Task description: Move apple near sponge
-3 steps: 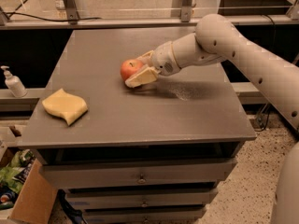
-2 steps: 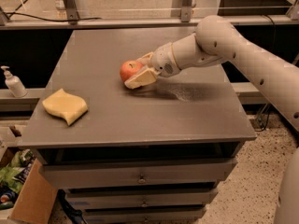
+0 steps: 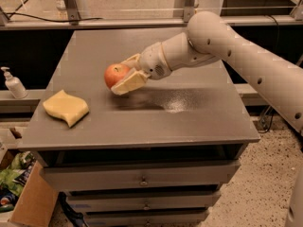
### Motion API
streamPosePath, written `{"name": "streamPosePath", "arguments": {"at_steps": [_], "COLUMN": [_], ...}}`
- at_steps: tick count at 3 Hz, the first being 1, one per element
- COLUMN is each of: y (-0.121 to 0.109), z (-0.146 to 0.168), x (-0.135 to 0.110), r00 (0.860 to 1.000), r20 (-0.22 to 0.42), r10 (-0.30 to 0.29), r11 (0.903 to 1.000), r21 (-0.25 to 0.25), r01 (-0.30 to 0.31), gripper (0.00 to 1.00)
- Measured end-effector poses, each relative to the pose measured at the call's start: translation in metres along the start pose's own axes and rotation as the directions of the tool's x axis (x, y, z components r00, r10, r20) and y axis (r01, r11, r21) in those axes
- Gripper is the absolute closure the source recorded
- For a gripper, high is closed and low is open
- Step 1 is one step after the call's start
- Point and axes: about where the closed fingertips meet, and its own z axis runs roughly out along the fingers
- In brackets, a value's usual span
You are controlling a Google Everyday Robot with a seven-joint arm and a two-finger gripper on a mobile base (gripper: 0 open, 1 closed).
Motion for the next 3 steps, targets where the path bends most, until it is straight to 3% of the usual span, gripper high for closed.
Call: {"name": "streamPosePath", "arguments": {"at_steps": [1, 3], "y": [0.025, 0.052], "z": [0.012, 0.044], "x": [-0.020, -0.019], "r00": [0.999, 0.994], "r20": [0.007, -0.059], "r10": [-0.044, -0.097], "r11": [0.9974, 0.9870], "r21": [-0.056, -0.134], "r01": [0.044, 0.088], "gripper": [1.00, 1.00]}}
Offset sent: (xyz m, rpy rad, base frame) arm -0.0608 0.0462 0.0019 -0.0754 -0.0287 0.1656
